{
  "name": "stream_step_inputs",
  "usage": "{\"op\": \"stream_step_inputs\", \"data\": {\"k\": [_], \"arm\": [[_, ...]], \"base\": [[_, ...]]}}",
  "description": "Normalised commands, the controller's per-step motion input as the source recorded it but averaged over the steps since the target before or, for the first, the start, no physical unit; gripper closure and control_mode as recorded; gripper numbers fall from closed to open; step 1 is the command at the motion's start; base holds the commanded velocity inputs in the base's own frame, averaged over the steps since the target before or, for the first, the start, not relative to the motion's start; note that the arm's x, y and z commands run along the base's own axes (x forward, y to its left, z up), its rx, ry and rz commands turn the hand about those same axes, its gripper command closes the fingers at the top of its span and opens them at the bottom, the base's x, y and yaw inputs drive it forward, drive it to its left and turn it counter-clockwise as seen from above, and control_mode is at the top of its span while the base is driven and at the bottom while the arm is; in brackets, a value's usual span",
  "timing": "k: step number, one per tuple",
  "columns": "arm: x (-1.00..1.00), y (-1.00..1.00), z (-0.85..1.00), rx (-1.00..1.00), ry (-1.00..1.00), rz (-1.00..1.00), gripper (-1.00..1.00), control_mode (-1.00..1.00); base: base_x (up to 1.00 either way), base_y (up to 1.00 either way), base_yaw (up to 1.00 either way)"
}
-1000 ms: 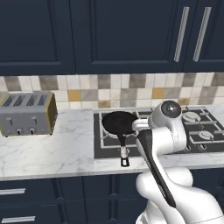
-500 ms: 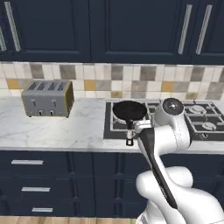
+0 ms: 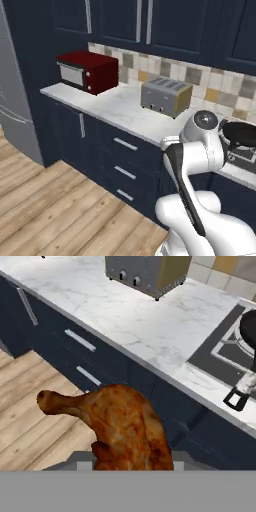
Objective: Take the chicken drumsticks from the pan and place one on each plate on the dining counter.
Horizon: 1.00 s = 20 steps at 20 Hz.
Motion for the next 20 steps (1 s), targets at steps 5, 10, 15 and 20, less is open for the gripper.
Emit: {"op": "stream_step_inputs", "data": {"k": [5, 10, 15, 20], "arm": [[0.00, 0.00, 0.00, 0.00, 0.00, 0.00, 1.00, 1.00], [0.00, 0.00, 0.00, 0.00, 0.00, 0.00, 1.00, 1.00], [0.00, 0.00, 0.00, 0.00, 0.00, 0.00, 1.00, 1.00], [0.00, 0.00, 0.00, 0.00, 0.00, 0.00, 1.00, 1.00]], "base": [[-0.18, 0.04, 1.00], [-0.15, 0.18, 1.00], [0.33, 0.12, 0.83], [1.00, 0.34, 0.03]]}}
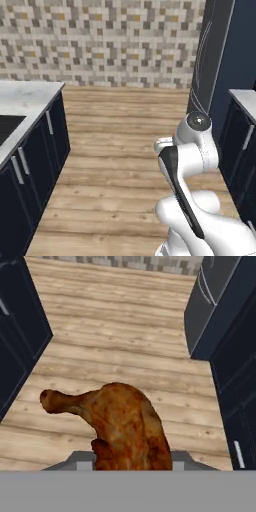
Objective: Take the chicken drumsticks from the pan and place one on each plate on the dining counter.
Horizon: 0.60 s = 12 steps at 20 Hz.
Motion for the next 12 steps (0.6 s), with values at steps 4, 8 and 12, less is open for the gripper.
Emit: {"op": "stream_step_inputs", "data": {"k": [4, 8, 12], "arm": [[0.00, 0.00, 0.00, 0.00, 0.00, 0.00, 1.00, 1.00], [0.00, 0.00, 0.00, 0.00, 0.00, 0.00, 1.00, 1.00], [0.00, 0.00, 0.00, 0.00, 0.00, 0.00, 1.00, 1.00]], "base": [[1.00, 0.34, 0.00], [1.00, 0.31, 0.00], [1.00, 0.26, 0.00]]}}
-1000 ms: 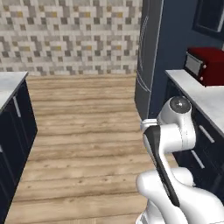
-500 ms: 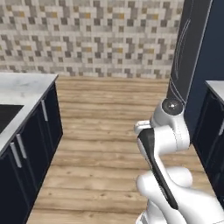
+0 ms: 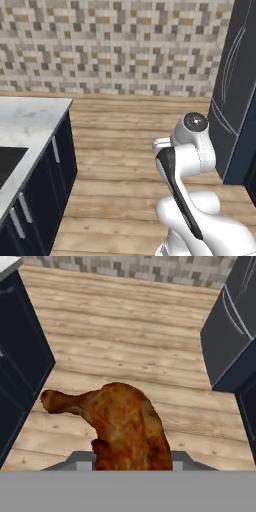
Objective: Take the chicken drumsticks from the pan and place one on each plate on the dining counter.
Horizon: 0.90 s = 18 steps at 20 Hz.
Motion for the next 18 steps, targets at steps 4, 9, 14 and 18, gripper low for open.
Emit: {"op": "stream_step_inputs", "data": {"k": [4, 9, 14, 18], "arm": [[0.00, 0.00, 0.00, 0.00, 0.00, 0.00, 1.00, 1.00], [0.00, 0.00, 0.00, 0.00, 0.00, 0.00, 1.00, 1.00], [0.00, 0.00, 0.00, 0.00, 0.00, 0.00, 1.00, 1.00], [0.00, 0.00, 0.00, 0.00, 0.00, 0.00, 1.00, 1.00]], "base": [[1.00, 0.14, 0.00], [1.00, 0.01, 0.00], [1.00, 0.00, 0.02], [1.00, 0.00, 0.03]]}}
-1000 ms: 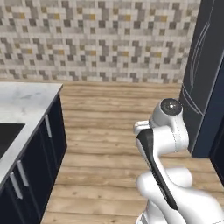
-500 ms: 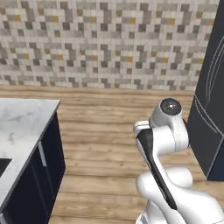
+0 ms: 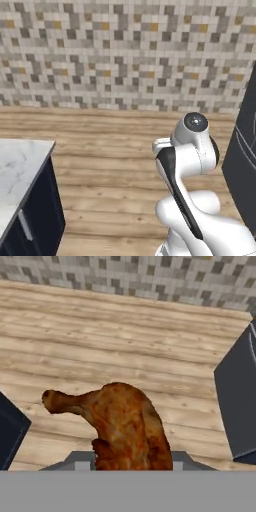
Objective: Take the chicken drumsticks from the pan and place one on each plate on the dining counter.
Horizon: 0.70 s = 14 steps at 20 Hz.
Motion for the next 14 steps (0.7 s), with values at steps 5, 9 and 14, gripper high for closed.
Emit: {"op": "stream_step_inputs", "data": {"k": [5, 9, 14], "arm": [[0.00, 0.00, 0.00, 0.00, 0.00, 0.00, 1.00, 1.00], [0.00, 0.00, 0.00, 0.00, 0.00, 0.00, 1.00, 1.00], [0.00, 0.00, 0.00, 0.00, 0.00, 0.00, 1.00, 1.00]], "base": [[1.00, 0.01, 0.12], [1.00, 0.01, 0.13], [1.00, 0.03, 0.15]]}}
